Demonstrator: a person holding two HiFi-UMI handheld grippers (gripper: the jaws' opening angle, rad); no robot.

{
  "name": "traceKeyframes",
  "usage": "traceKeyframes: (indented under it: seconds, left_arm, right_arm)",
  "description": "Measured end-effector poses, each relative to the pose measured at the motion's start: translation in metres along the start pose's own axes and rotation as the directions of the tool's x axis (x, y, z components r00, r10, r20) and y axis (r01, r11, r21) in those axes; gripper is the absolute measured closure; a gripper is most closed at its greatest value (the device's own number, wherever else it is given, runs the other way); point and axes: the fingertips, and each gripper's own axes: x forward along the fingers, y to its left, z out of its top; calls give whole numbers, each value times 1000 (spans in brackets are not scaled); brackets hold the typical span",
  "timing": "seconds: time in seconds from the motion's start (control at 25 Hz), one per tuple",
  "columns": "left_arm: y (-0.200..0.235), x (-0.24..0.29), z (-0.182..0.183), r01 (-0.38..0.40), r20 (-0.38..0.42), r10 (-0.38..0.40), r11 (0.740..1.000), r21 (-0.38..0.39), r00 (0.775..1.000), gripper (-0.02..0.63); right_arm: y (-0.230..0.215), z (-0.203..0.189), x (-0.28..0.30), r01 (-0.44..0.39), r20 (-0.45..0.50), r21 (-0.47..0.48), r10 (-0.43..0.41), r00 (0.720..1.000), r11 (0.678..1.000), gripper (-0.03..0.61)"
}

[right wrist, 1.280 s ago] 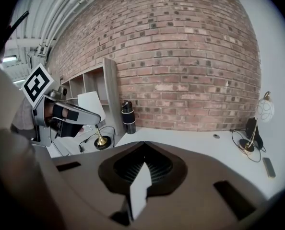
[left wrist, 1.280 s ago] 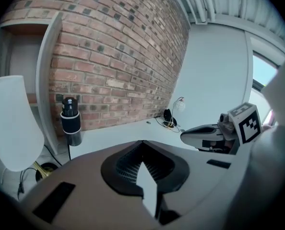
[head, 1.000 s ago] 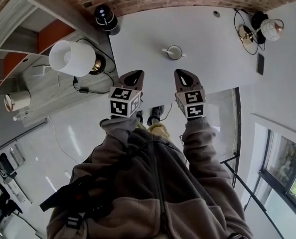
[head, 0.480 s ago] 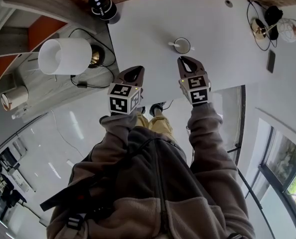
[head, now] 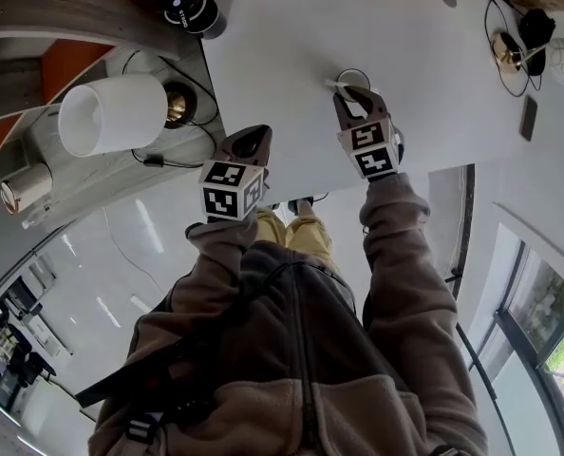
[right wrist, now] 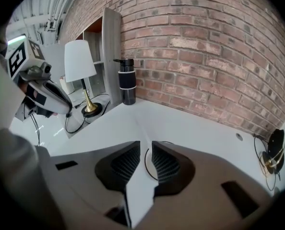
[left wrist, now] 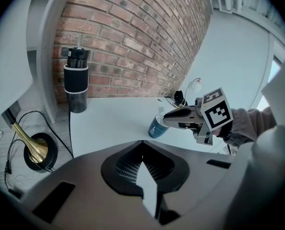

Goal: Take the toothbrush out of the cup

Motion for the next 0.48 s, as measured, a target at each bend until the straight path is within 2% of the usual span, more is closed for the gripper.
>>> traceKeyframes:
  seconds: [0.12, 0.48]
  left_arm:
    - [5, -1, -2, -9, 6, 9, 1000, -9, 1000, 609]
    - [18, -3, -6, -37, 3, 37, 999, -31, 999, 609]
  right_arm:
    - [-2, -4, 12, -4, -19, -26, 4, 1000, 1000, 490]
    - [-8, -3, 26, 18, -27, -66, -20, 999, 998, 489]
